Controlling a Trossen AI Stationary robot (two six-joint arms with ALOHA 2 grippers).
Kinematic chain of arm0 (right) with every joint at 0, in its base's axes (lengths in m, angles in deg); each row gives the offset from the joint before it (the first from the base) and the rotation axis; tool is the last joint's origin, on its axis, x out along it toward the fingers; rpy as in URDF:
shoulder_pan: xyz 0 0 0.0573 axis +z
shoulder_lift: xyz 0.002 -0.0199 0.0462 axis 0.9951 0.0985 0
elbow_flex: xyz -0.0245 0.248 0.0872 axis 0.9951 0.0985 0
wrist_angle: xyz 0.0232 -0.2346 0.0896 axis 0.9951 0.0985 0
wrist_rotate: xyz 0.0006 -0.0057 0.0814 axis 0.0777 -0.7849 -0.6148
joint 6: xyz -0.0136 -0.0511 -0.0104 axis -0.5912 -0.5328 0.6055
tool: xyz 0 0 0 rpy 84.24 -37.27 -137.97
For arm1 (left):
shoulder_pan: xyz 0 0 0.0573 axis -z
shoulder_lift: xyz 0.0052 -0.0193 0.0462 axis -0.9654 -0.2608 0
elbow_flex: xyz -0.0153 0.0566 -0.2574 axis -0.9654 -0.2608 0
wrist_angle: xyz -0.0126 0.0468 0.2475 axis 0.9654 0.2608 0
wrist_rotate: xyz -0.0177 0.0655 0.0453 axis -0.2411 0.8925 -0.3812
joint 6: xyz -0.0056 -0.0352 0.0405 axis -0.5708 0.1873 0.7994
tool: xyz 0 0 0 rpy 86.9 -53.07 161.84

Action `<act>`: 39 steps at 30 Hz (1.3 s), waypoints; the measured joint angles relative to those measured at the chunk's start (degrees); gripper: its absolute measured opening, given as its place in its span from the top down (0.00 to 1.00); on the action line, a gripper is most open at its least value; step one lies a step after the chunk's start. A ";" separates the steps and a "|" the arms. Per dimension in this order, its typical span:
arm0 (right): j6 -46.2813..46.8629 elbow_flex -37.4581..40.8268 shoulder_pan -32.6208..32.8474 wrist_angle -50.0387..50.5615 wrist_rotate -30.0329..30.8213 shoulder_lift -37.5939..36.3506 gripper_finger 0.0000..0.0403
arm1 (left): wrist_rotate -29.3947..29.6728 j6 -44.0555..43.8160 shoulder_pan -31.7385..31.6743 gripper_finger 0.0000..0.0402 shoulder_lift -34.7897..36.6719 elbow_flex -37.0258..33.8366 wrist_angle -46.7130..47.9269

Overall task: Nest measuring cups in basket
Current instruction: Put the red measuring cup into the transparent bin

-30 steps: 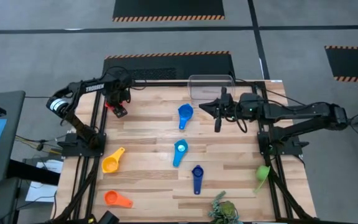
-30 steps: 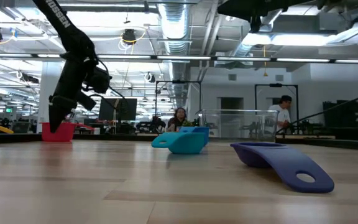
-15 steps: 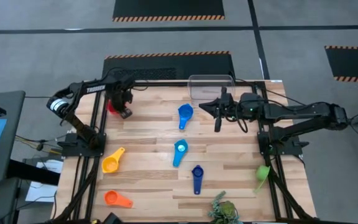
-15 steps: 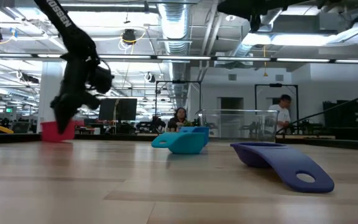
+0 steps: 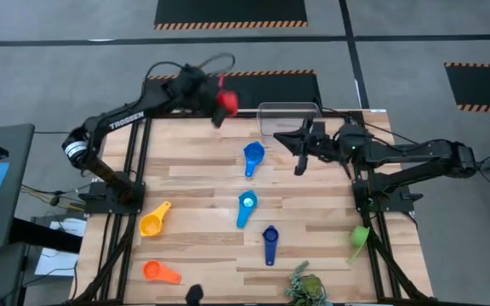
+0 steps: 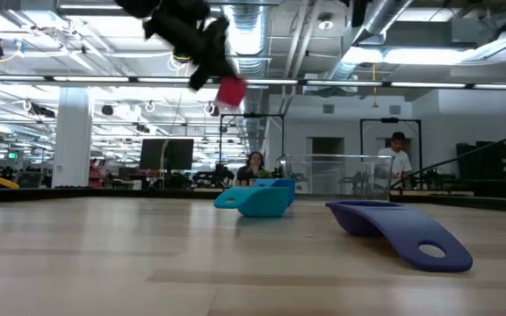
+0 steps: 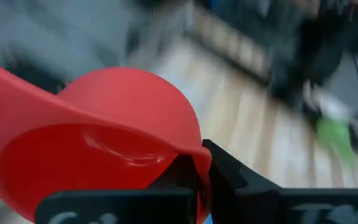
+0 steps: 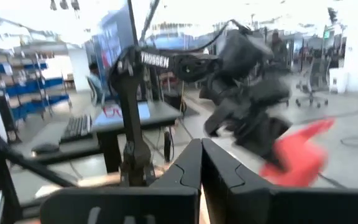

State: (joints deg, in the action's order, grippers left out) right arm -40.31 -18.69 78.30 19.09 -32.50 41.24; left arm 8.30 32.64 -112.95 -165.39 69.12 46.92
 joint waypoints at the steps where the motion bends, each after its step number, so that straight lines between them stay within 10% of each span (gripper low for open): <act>1: 0.00 0.00 0.03 -0.88 -0.02 -0.34 0.94 | 2.77 -0.30 0.77 1.00 0.04 1.50 -3.24; 14: -16.61 -0.07 10.13 -12.86 -8.51 -12.80 0.94 | 5.97 13.42 2.58 1.00 -10.01 26.75 3.95; 25: -20.04 -0.07 17.96 3.63 36.35 -19.08 0.94 | 3.94 30.50 3.33 1.00 -32.66 55.30 28.41; 33: -18.03 -0.02 22.11 12.36 68.29 -18.51 0.94 | 0.48 42.45 5.14 1.00 -38.96 53.38 23.40; 39: -9.39 0.00 24.13 24.01 79.87 -17.39 0.94 | -2.90 54.95 7.99 1.00 -43.41 53.38 23.28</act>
State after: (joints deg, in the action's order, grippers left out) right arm -49.70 -18.69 102.43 43.10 47.37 23.85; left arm 5.40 87.59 -104.96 -208.80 122.50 70.19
